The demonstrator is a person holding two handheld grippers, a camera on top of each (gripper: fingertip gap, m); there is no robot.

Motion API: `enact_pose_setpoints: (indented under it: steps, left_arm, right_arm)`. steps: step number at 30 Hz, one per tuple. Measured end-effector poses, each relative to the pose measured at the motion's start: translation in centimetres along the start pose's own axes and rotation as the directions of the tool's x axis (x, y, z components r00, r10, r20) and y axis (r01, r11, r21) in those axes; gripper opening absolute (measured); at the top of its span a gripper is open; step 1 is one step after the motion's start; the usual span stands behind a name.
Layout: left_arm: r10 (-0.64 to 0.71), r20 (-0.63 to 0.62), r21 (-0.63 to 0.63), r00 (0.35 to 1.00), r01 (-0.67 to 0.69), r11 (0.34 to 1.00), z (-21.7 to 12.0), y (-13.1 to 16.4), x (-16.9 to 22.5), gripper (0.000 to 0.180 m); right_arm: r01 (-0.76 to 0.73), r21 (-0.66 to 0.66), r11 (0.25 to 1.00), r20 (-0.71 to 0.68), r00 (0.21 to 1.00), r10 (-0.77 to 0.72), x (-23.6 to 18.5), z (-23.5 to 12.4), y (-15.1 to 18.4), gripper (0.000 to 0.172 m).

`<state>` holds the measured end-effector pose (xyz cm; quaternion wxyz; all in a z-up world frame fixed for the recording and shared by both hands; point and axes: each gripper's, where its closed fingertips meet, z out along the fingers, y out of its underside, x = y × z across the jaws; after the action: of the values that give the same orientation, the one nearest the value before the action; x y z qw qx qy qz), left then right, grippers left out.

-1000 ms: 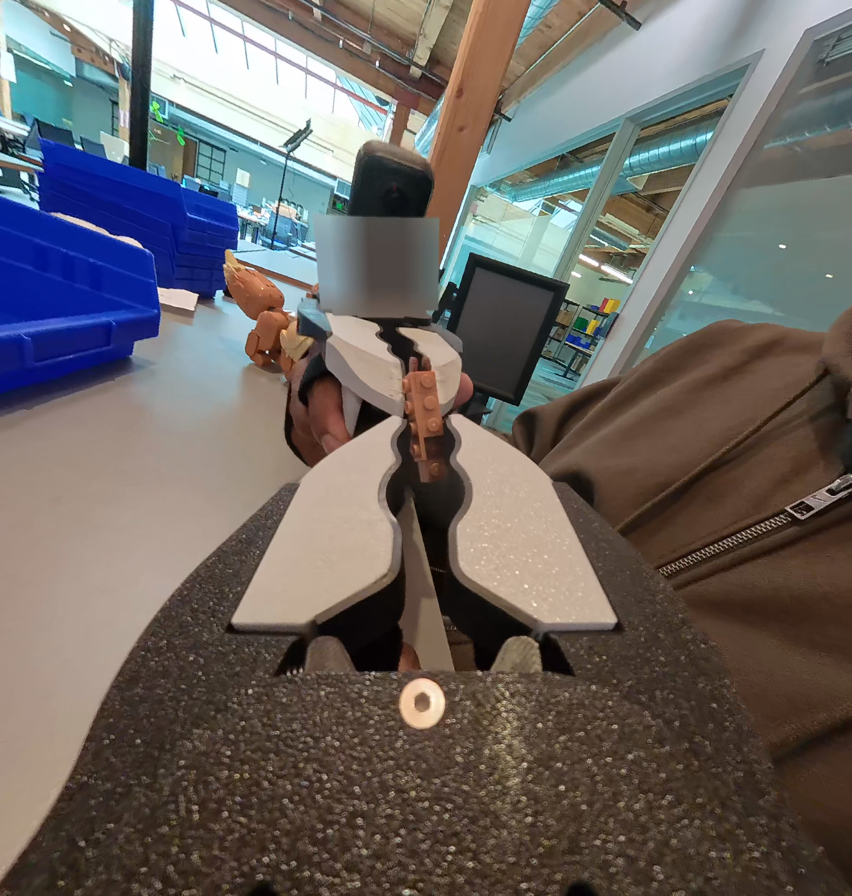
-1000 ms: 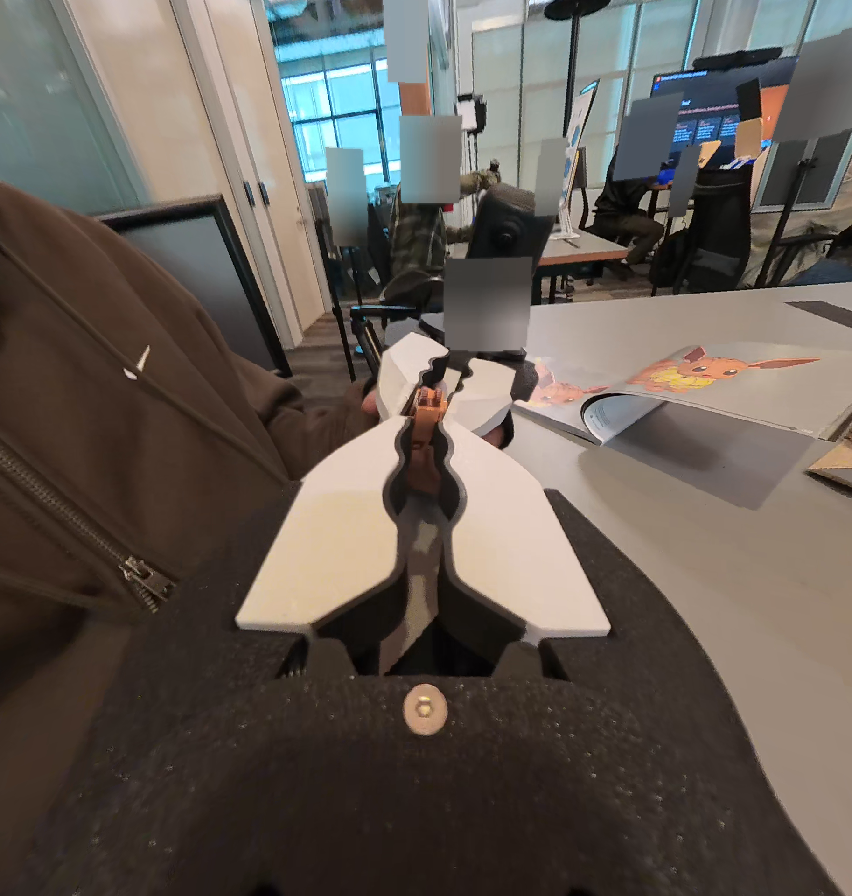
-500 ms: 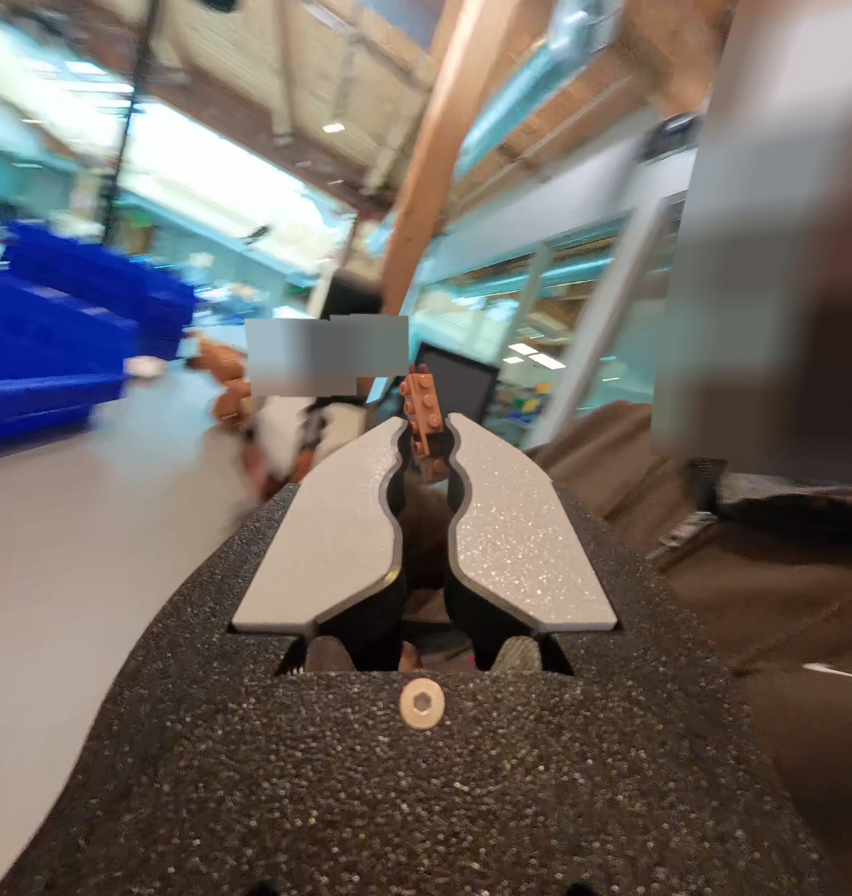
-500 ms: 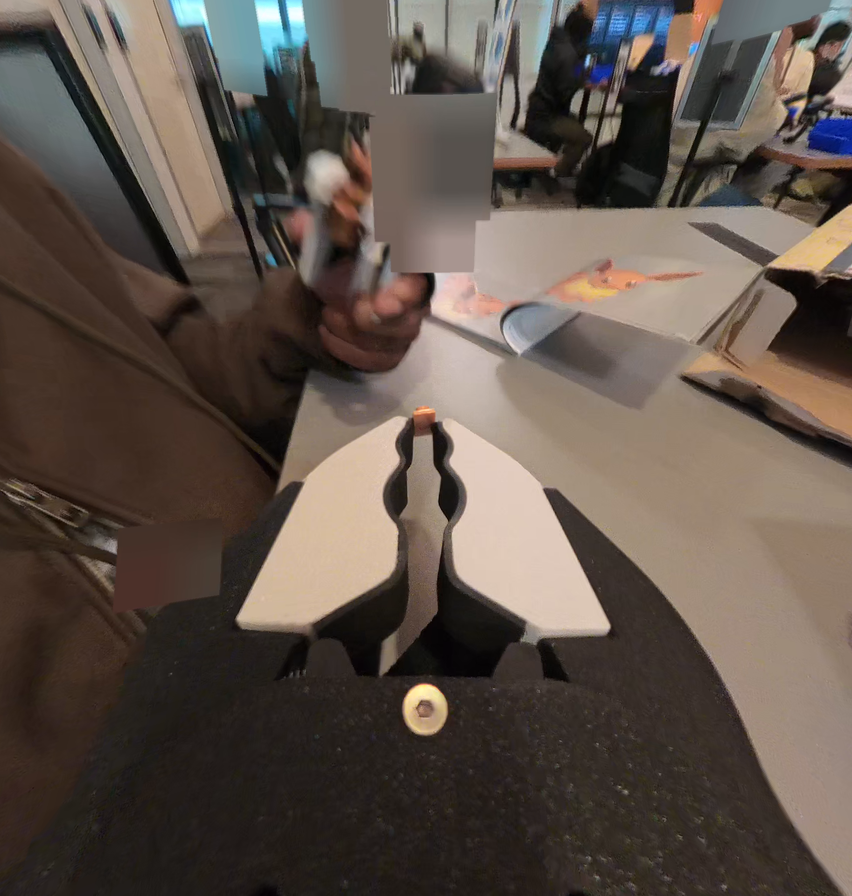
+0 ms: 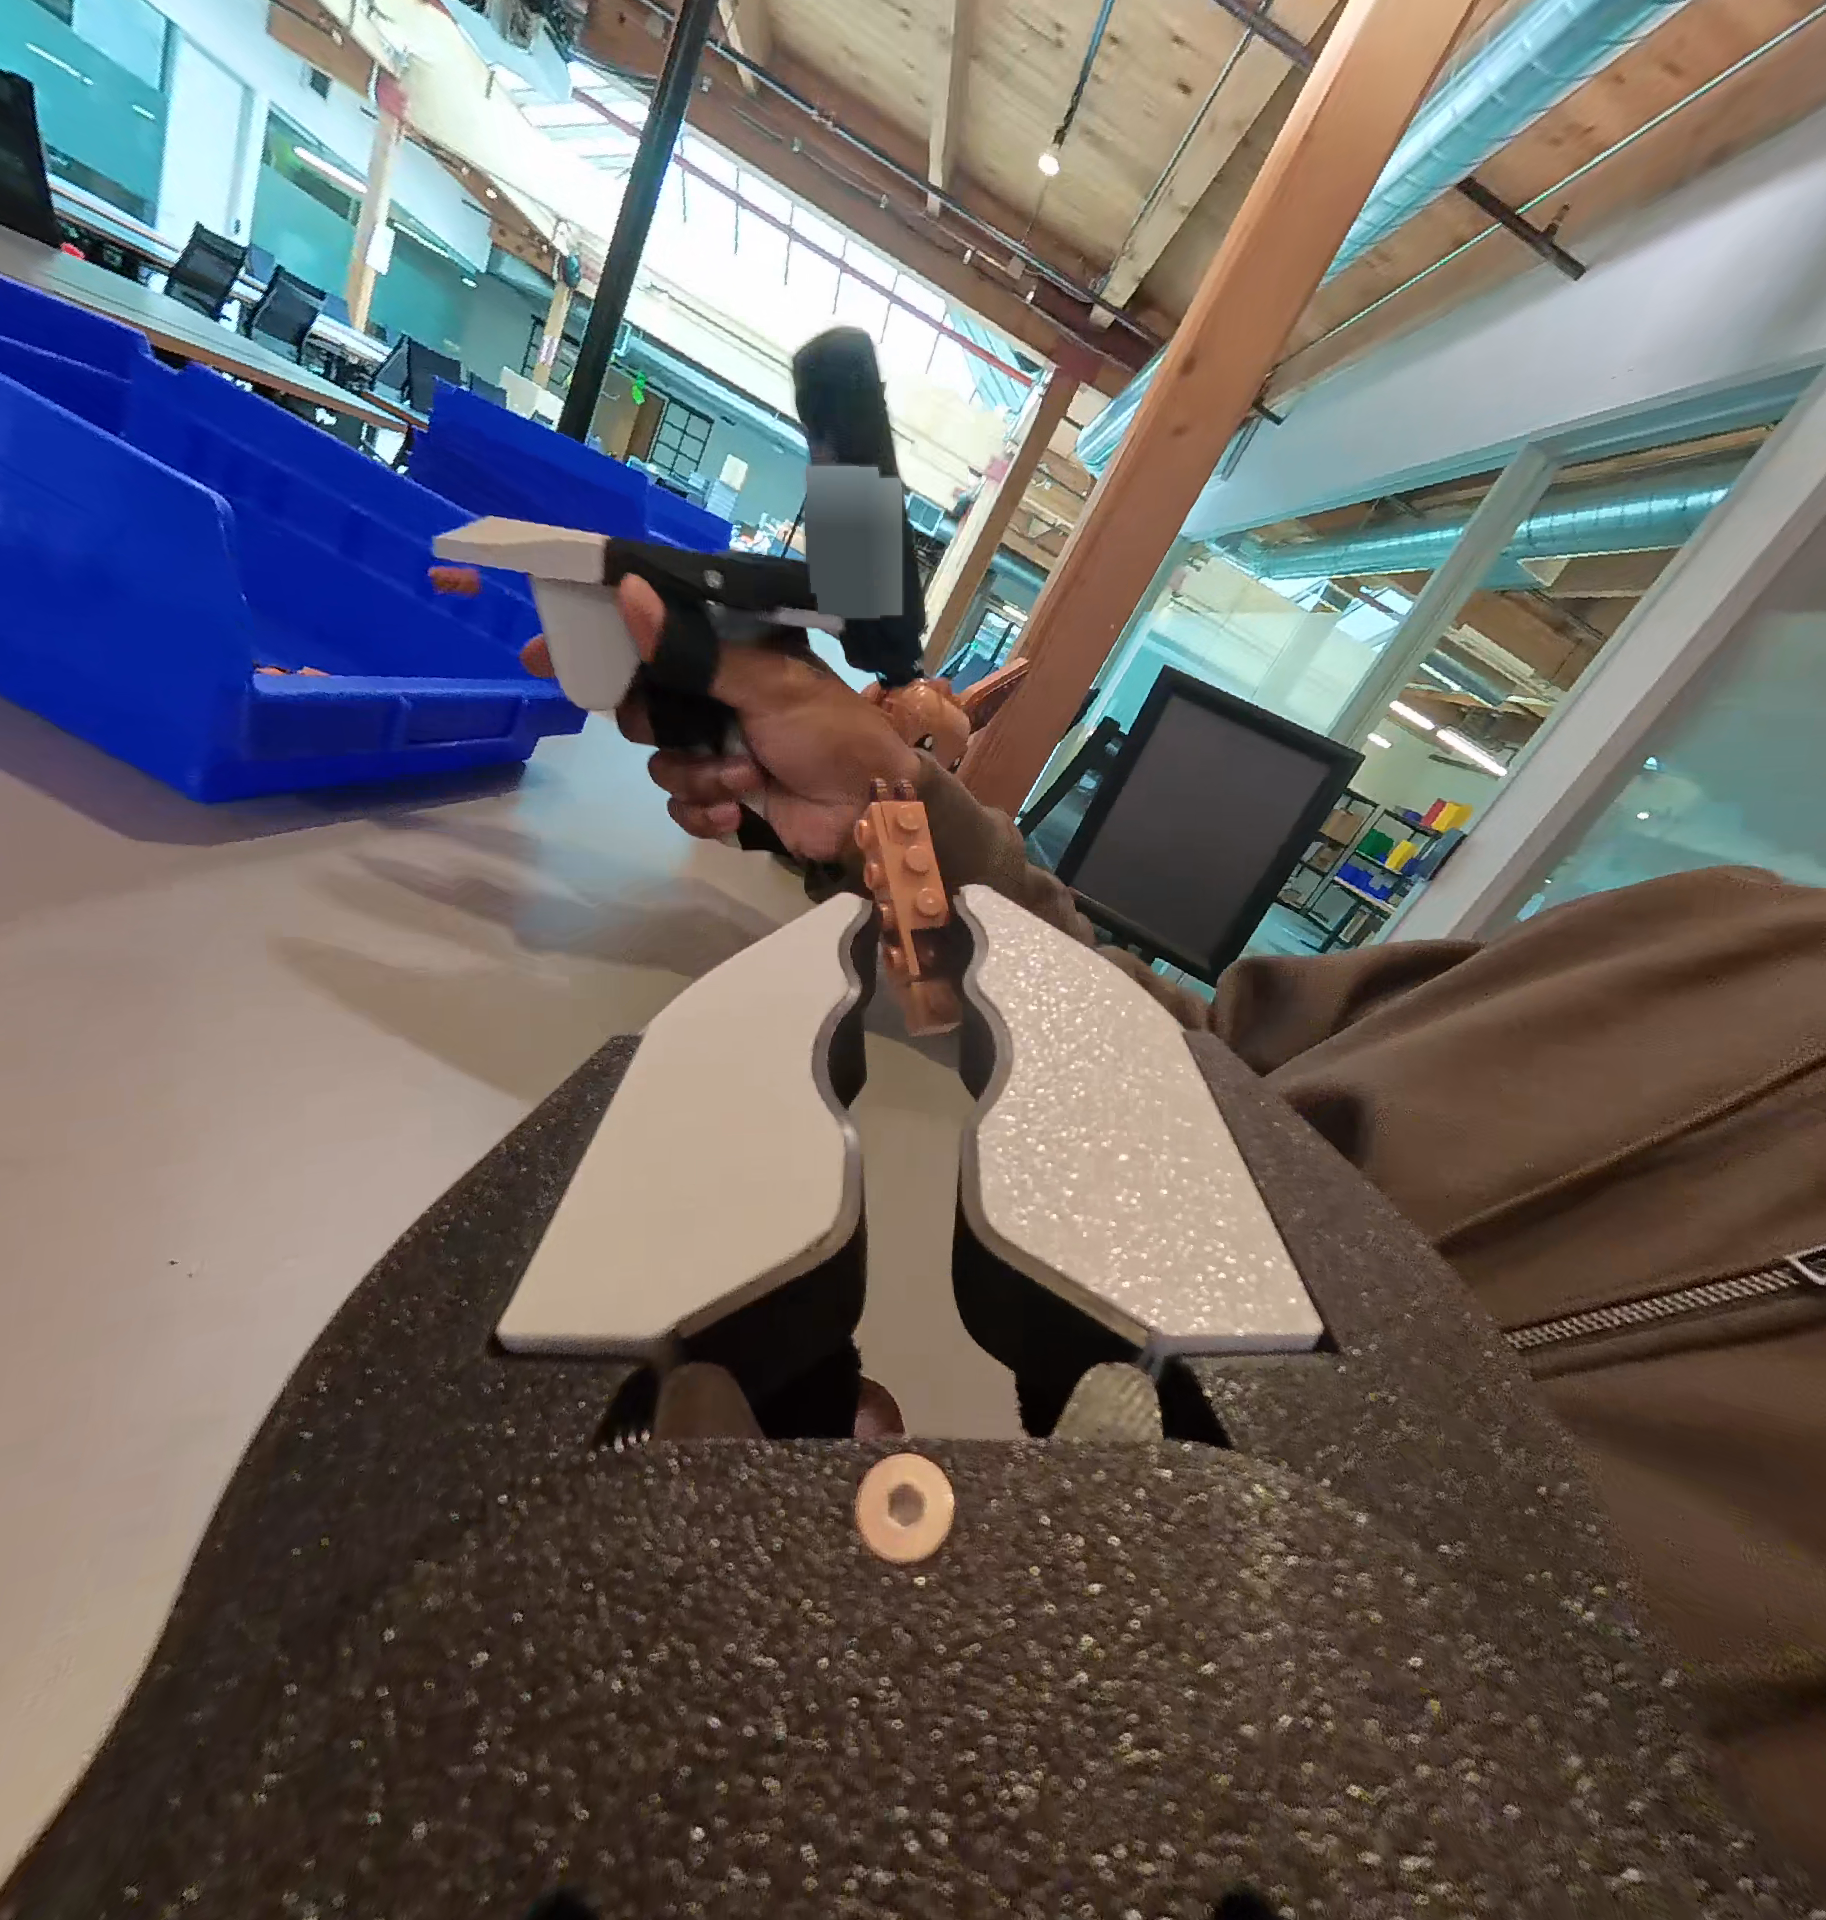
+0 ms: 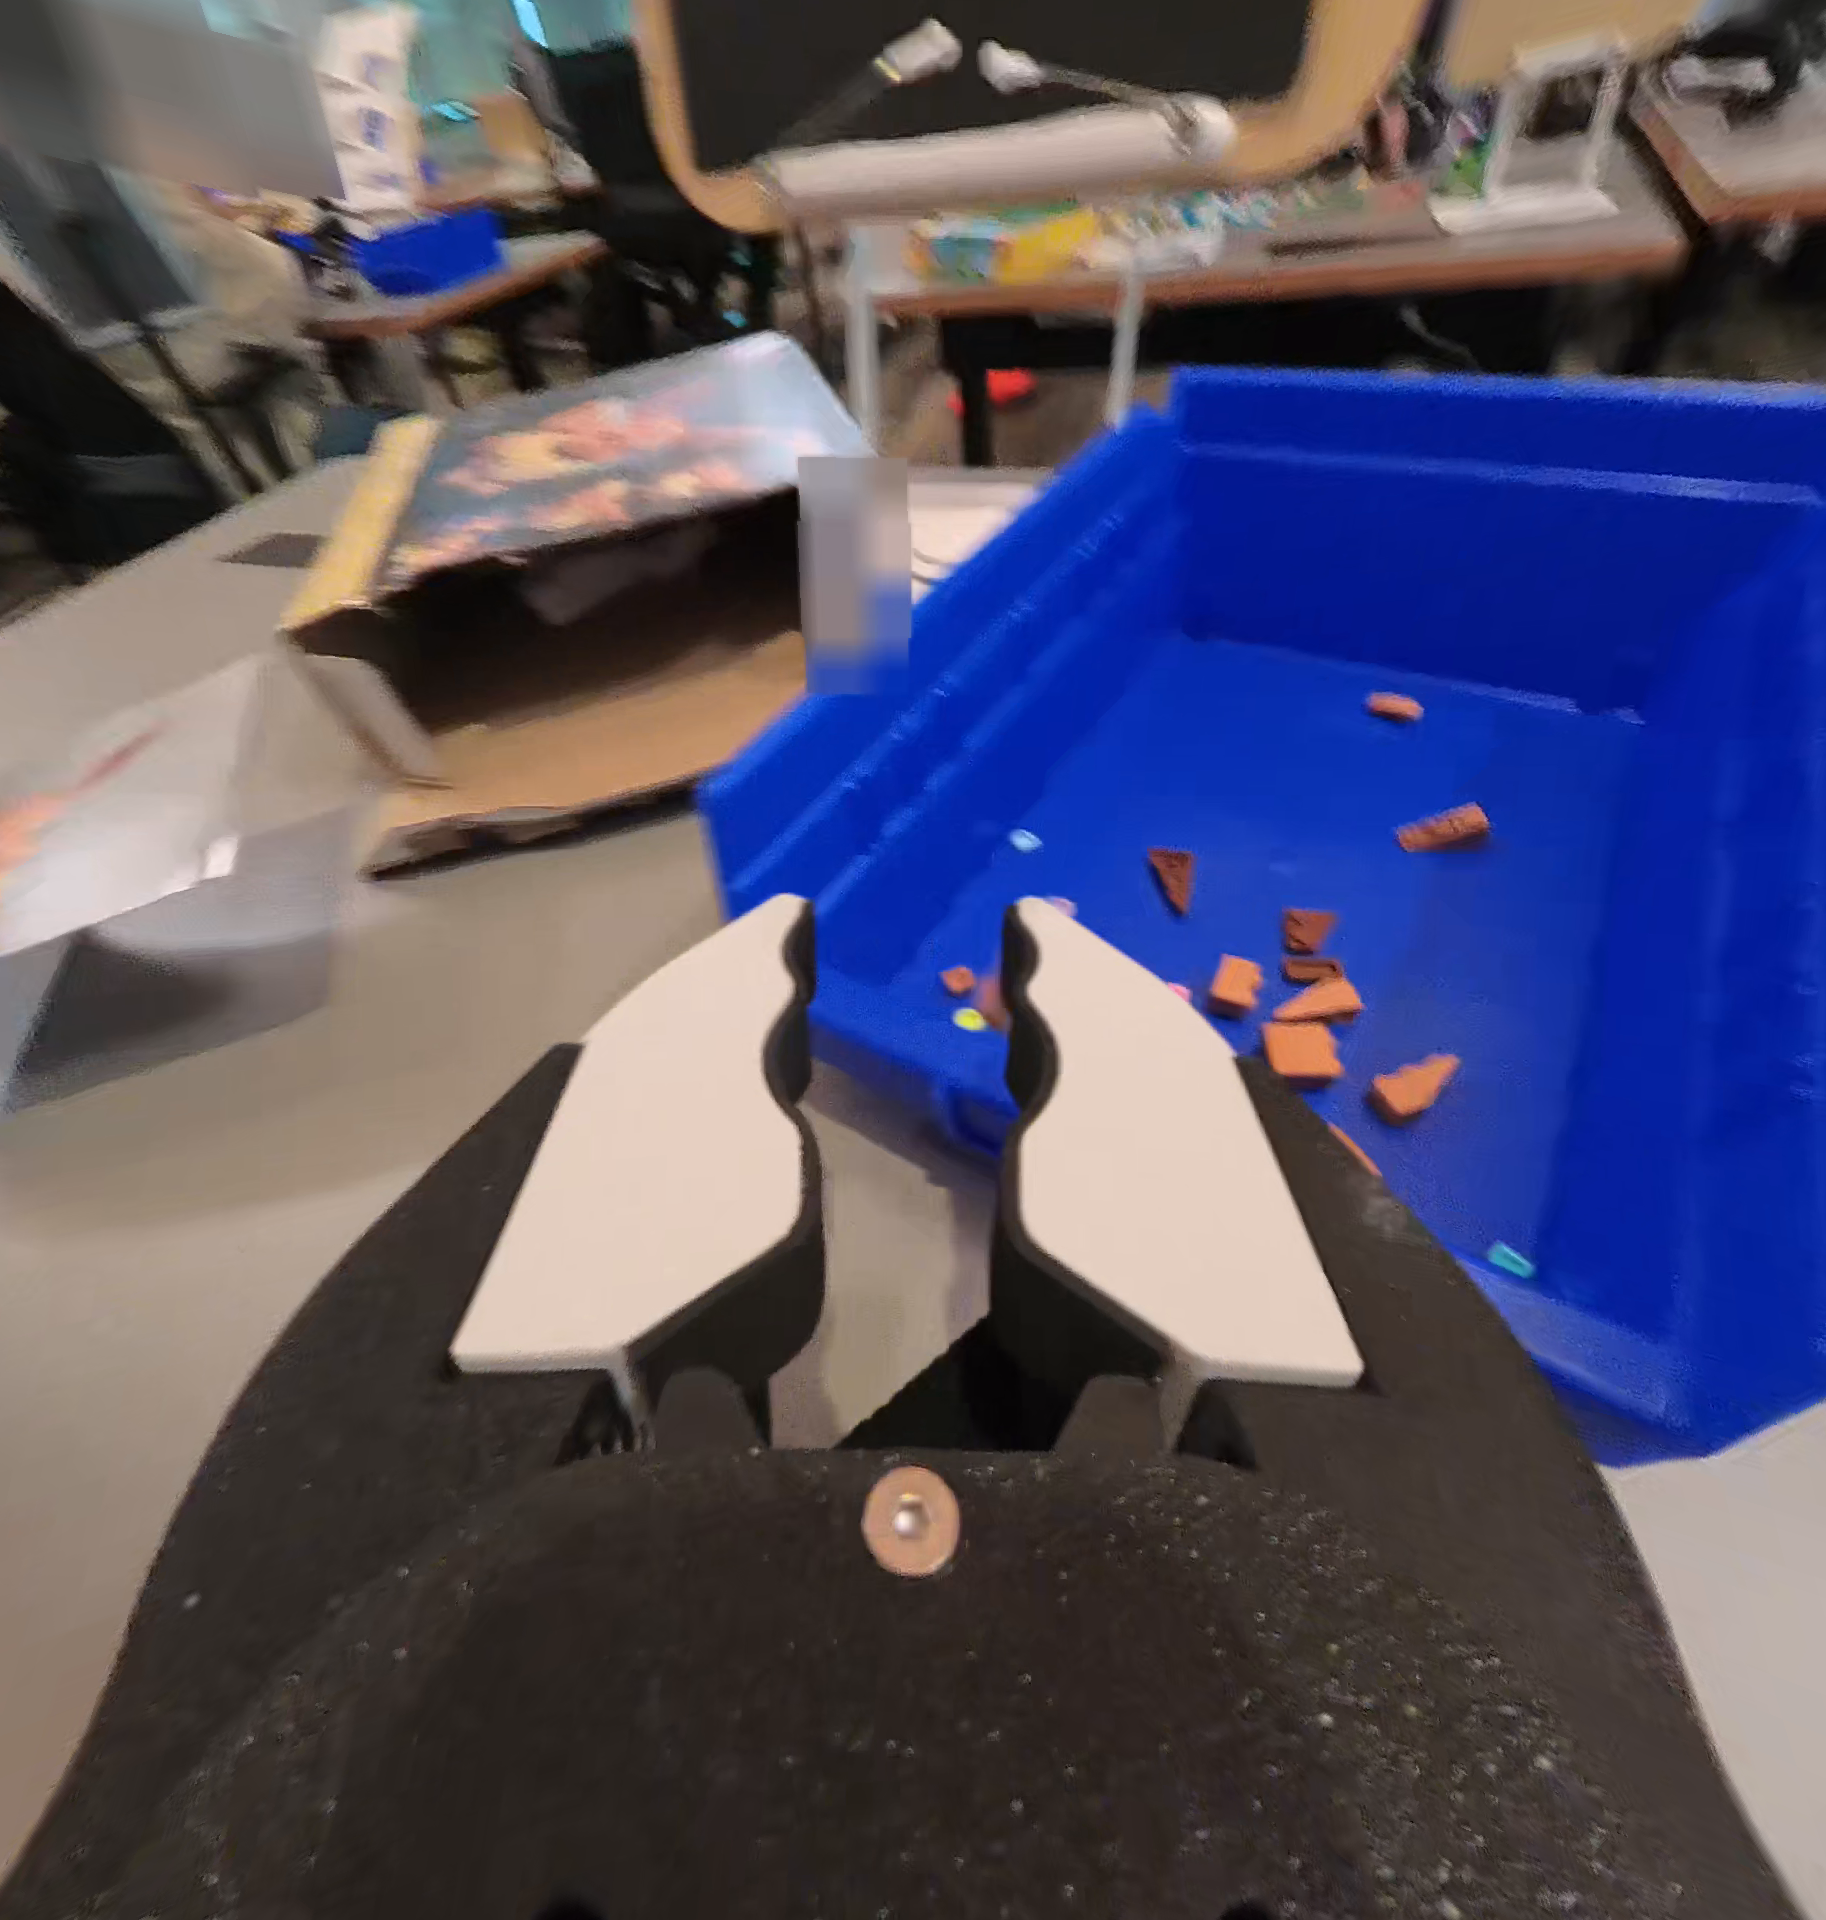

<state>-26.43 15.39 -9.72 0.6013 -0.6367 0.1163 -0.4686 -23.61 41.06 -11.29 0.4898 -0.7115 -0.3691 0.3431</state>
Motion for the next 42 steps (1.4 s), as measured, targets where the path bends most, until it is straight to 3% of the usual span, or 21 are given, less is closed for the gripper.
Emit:
enact_pose_setpoints:
  steps: [3,7,11,15,19,24,27,31,34,42]
  left_arm:
    - [0.011,0.020,-0.019,1.000,-0.011,1.000,0.4,0.4,-0.2,0.013]
    - [0.008,0.019,-0.028,1.000,-0.007,1.000,0.7,0.6,-0.2,0.013]
    - [0.021,0.036,-0.042,0.999,-0.019,0.999,0.9,0.9,-0.3,0.013]
    - [0.054,0.046,-0.073,0.998,-0.050,0.996,1.3,1.3,-0.3,0.013]
    - [0.120,0.051,-0.133,0.991,-0.112,0.985,1.7,2.1,0.0,0.013]
    - [0.165,0.014,-0.213,0.986,-0.158,0.964,2.3,3.5,0.7,0.013]
    - [0.173,0.010,-0.234,0.985,-0.166,0.958,2.4,3.9,0.7,0.013]
    - [0.164,0.002,-0.223,0.986,-0.160,0.962,2.4,3.7,0.8,0.014]
    - [0.156,0.033,-0.179,0.987,-0.147,0.973,2.3,3.0,0.4,0.014]
    - [0.139,0.103,-0.055,0.985,-0.134,0.989,2.0,1.1,-0.5,0.039]
  right_arm:
    - [-0.101,-0.070,0.992,-0.014,0.995,0.101,1.7,1.0,1.4,0.051]
    - [-0.059,0.092,0.994,-0.006,0.998,0.060,1.0,-1.3,-0.8,0.048]
    - [-0.034,0.274,0.961,0.259,0.965,-0.040,-5.2,-4.5,-2.0,0.036]
    - [0.099,0.366,0.925,0.572,0.761,-0.307,-15.0,-8.6,0.2,0.034]
    - [0.246,0.378,0.892,0.688,0.570,-0.449,-20.0,-10.2,3.5,0.040]
    - [0.280,0.328,0.902,0.764,0.483,-0.428,-21.4,-10.6,5.2,0.036]
    - [0.298,0.319,0.900,0.789,0.442,-0.426,-21.8,-11.0,5.9,0.015]
    - [0.269,0.266,0.926,0.823,0.437,-0.363,-21.8,-11.1,6.0,0.012]
    - [0.246,0.268,0.931,0.801,0.480,-0.357,-21.5,-10.8,5.4,0.011]
    - [-0.074,0.201,0.977,0.799,0.589,-0.120,-20.7,-9.8,2.6,0.011]
